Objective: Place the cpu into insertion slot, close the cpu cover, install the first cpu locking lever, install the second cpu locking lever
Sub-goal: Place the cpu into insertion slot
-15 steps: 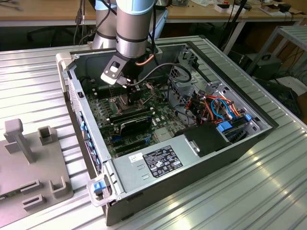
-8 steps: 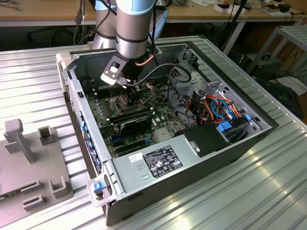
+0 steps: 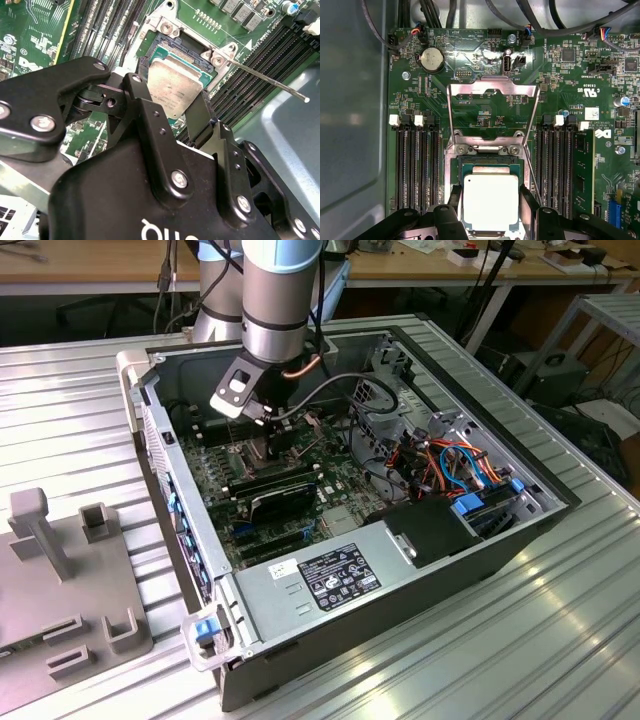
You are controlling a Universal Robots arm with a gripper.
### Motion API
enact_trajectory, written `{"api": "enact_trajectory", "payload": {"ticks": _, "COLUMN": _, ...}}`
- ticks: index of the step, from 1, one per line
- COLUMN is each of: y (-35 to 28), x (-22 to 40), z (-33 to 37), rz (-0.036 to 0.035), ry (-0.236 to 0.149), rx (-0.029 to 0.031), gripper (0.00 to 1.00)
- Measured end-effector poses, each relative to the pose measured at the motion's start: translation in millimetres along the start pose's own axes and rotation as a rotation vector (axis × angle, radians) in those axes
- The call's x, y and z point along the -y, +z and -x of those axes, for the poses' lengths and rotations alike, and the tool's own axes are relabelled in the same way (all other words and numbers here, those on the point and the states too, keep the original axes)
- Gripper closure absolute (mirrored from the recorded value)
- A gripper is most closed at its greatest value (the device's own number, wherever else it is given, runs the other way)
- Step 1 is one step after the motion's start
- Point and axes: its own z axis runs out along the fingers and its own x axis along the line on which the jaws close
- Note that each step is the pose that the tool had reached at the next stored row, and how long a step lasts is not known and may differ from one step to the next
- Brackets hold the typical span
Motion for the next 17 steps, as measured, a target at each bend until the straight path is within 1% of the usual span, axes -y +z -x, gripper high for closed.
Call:
{"api": "enact_trajectory", "payload": {"ticks": 3, "y": 0.5, "x": 0.0, "z": 0.0, "rz": 0.0000, "ry": 0.000, "rx": 0.0000, "gripper": 0.45}}
{"api": "enact_trajectory", "payload": {"ticks": 5, "y": 2.2, "x": 0.1, "z": 0.0, "rz": 0.0000, "ry": 0.000, "rx": 0.0001, "gripper": 0.45}}
{"api": "enact_trajectory", "payload": {"ticks": 15, "y": 2.5, "x": 0.1, "z": 0.0, "rz": -0.0001, "ry": 0.000, "rx": 0.0000, "gripper": 0.45}}
{"api": "enact_trajectory", "payload": {"ticks": 17, "y": 4.3, "x": 0.2, "z": -0.1, "rz": 0.0000, "ry": 0.000, "rx": 0.0000, "gripper": 0.45}}
